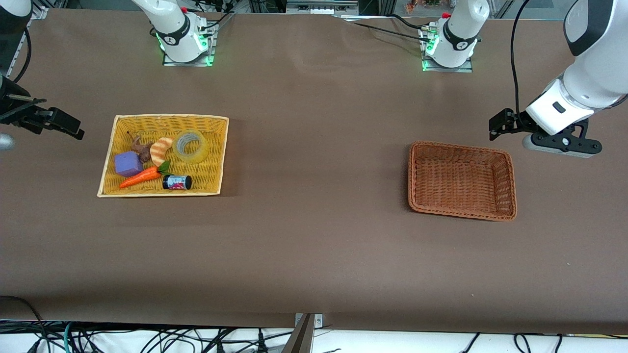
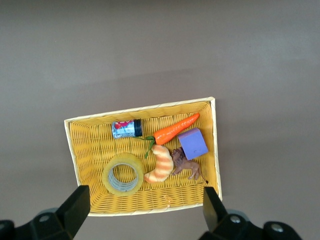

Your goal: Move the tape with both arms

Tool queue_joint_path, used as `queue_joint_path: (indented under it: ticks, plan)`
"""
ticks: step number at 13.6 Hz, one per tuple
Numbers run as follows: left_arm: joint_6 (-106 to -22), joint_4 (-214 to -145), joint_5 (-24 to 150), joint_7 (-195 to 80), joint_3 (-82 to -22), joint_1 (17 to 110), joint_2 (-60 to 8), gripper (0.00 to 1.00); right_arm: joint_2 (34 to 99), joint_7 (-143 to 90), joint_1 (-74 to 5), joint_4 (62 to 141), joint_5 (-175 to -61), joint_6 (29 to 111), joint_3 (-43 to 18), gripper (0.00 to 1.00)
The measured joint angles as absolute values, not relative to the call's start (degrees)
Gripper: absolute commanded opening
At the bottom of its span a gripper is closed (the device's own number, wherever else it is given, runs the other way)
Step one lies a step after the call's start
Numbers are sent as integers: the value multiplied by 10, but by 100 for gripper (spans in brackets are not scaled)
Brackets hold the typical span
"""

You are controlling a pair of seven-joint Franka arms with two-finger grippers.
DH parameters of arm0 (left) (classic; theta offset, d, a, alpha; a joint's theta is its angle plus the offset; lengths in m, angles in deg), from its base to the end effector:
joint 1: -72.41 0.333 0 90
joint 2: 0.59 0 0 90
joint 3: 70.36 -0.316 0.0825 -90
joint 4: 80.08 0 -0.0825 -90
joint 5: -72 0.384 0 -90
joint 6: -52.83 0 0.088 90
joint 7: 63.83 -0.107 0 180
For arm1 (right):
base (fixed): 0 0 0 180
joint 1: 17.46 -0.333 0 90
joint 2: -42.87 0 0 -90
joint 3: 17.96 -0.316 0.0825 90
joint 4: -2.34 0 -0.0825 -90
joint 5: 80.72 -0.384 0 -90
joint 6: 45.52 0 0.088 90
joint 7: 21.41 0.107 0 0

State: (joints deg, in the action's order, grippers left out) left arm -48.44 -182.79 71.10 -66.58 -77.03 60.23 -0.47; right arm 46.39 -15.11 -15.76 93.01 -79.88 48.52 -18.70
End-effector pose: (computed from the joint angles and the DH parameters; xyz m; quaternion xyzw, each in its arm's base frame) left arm 0.5574 -0.0551 0.5370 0.9974 -0.0704 -0.0117 0.0075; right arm 0.5784 -0.0114 0.5903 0.9980 -0.0628 -0.0010 0.0070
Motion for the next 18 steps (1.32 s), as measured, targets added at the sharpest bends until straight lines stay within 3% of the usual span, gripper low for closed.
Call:
queue_joint_path:
  ticks: [18]
  plan:
    - [-484, -1828, 711, -666, -770, 602, -5, 100, 466, -152, -166, 930, -799, 485, -187, 100]
